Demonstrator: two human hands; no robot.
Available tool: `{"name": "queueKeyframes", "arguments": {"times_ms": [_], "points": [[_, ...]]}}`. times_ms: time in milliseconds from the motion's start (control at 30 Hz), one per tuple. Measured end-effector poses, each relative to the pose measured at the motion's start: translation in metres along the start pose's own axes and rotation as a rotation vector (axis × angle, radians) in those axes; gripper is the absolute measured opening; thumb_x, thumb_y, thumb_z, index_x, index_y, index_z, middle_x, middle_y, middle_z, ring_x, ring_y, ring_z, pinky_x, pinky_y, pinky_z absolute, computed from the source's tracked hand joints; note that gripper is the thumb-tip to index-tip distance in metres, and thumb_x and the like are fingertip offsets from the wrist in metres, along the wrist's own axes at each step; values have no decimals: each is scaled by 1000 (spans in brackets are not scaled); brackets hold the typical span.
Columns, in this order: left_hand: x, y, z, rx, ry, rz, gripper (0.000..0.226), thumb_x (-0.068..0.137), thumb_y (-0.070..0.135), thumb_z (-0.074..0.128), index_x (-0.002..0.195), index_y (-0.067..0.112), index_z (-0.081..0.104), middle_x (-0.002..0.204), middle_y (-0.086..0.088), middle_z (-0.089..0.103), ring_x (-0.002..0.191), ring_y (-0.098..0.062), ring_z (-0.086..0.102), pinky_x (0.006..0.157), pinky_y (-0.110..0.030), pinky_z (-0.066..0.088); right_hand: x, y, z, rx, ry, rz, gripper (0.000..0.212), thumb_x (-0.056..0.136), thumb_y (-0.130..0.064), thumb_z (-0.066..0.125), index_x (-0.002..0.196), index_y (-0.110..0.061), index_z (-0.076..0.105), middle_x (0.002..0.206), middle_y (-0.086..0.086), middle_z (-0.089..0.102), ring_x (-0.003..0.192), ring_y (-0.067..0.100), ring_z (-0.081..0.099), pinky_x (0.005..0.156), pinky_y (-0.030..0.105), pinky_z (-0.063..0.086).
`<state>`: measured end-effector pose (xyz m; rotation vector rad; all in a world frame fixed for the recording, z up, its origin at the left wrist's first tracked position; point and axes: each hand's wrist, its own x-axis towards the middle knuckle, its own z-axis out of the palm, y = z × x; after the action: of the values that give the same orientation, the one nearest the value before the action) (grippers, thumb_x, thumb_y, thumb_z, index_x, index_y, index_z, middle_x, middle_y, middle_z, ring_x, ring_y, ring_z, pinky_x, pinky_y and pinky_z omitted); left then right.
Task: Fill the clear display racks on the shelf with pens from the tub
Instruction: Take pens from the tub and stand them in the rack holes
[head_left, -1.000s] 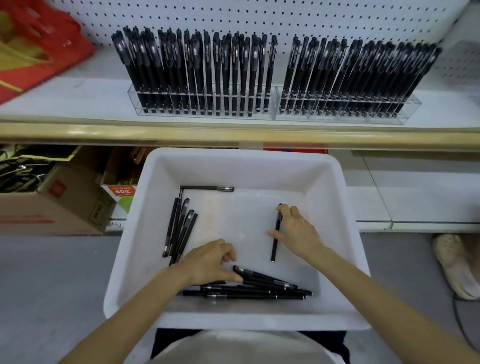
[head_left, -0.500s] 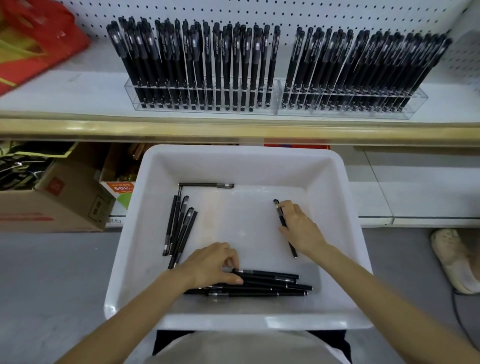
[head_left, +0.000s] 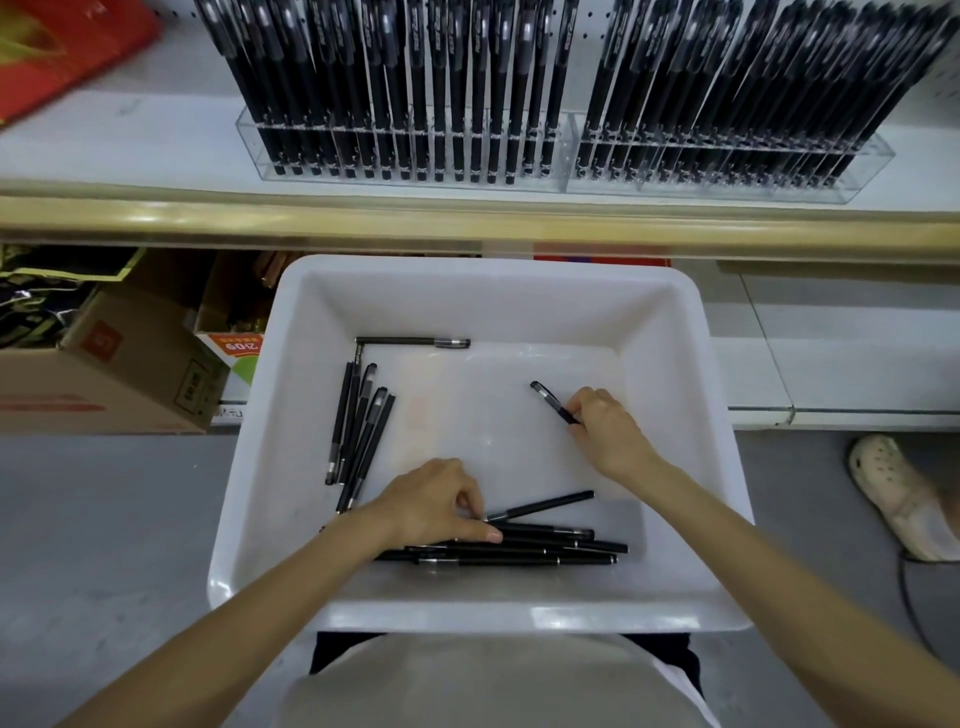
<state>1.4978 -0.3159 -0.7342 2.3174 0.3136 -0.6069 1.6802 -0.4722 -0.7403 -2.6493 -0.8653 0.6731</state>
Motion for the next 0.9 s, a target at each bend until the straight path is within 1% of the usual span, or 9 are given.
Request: {"name": "queueKeyframes", "arguments": {"times_ms": [167, 333, 433, 500, 567, 700, 800, 900], "points": [[2, -2, 6, 23, -15, 1, 37, 74, 57, 70, 92, 24, 67, 100, 8, 47, 103, -8, 44, 90, -31, 44, 0, 0, 0, 11, 6, -19, 22, 93, -4, 50, 115, -3, 55, 111, 14, 52, 103, 29, 54, 86, 36, 45], [1, -1, 9, 94, -9, 22, 34, 79, 51, 69, 93, 21, 61, 102, 4, 45, 106, -10, 40, 84, -29, 40, -1, -1, -1, 37, 20, -37, 21, 92, -3, 52, 113, -5, 53, 109, 13, 56, 102, 28, 55, 85, 39, 47], [1, 1, 5, 89, -13, 20, 31, 79, 48, 71, 90, 25, 53, 99, 6, 45, 98, -10, 41, 79, -28, 39, -2, -2, -2, 65, 19, -41, 22, 92, -3, 52, 113, -6, 52, 109, 12, 59, 102, 28, 56, 85, 41, 48], [1, 0, 2, 55, -9, 10, 31, 78, 47, 72, 88, 27, 50, 96, 7, 49, 91, -11, 45, 73, -26, 38, -2, -3, -3, 77, 30, -47, 24, 91, -3, 54, 114, -7, 52, 109, 11, 61, 102, 27, 57, 85, 41, 49], [2, -1, 2, -3, -4, -18, 31, 76, 47, 74, 85, 28, 51, 91, 8, 54, 85, -11, 50, 70, -26, 38, -3, -4, -5, 90, 45, -57, 27, 91, -3, 55, 117, -8, 51, 110, 10, 61, 103, 26, 58, 85, 39, 49], [3, -4, 3, -87, 4, -40, 25, 76, 46, 75, 76, 31, 54, 81, 13, 55, 80, -9, 53, 76, -27, 45, -4, -6, -7, 96, 62, -90, 36, 91, -5, 57, 125, -11, 49, 109, 6, 61, 101, 23, 57, 79, 32, 46], [4, -7, 4, -153, 6, -51, 22, 79, 39, 74, 72, 31, 55, 78, 13, 56, 78, -9, 54, 78, -29, 47, -5, -6, -6, 86, 67, -104, 38, 90, -6, 57, 127, -14, 49, 104, 5, 60, 98, 22, 57, 80, 34, 47], [5, -11, 2, -281, 30, -53, 16, 79, 32, 76, 73, 26, 62, 78, 6, 66, 76, -7, 60, 80, -29, 50, -5, -6, -5, 113, 73, -120, 40, 90, -5, 58, 128, -13, 49, 104, 5, 59, 98, 24, 57, 84, 36, 47]]}}
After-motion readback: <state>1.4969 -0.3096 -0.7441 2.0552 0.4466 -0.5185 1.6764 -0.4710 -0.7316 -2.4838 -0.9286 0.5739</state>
